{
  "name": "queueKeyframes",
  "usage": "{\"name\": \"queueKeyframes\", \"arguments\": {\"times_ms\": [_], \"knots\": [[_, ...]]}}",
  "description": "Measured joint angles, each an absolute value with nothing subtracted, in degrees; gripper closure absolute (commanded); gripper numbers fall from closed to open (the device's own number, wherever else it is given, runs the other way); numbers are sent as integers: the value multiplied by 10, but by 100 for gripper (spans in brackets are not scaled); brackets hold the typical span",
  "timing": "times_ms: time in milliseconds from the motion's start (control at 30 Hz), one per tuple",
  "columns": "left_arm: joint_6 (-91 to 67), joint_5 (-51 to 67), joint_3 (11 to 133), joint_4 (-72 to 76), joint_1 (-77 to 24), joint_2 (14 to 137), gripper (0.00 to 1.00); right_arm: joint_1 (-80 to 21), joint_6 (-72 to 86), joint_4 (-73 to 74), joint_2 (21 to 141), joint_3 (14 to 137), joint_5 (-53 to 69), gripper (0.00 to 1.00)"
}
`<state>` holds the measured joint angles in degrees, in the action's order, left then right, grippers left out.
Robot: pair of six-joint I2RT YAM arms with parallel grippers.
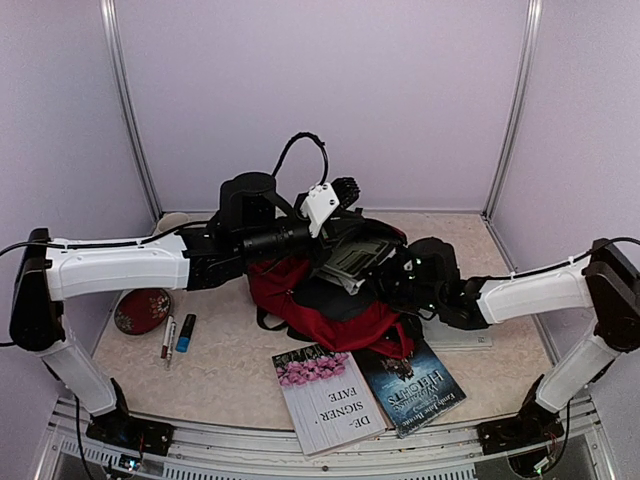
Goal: Pack the student bag
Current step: Place the book in the largest pocket of the bag.
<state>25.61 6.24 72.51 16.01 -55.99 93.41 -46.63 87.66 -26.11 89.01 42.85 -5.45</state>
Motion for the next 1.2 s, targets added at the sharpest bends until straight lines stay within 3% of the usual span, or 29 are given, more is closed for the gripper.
{"name": "queueKeyframes", "arguments": {"times_ms": [67,167,267,400,567,833,900,1067,1200], "knots": [[253,76,725,165,-550,934,90,-474,893,-283,938,454,-65,77],[247,95,725,175,-541,934,90,-482,907,-302,999,482,-69,49],[245,106,725,181,-536,934,91,-492,895,-271,1036,528,-79,36],[238,114,724,188,-525,934,90,-505,859,-227,1035,573,-83,30],[233,109,716,183,-507,933,83,-508,810,-148,983,561,-77,20],[203,64,635,132,-509,876,58,-514,667,58,842,549,-34,10],[179,36,616,103,-514,849,55,-516,628,135,807,552,-30,0],[76,-60,571,15,-567,780,46,-521,560,304,735,542,-18,0],[-51,-102,519,-62,-635,738,41,-542,532,340,693,498,27,3]]}}
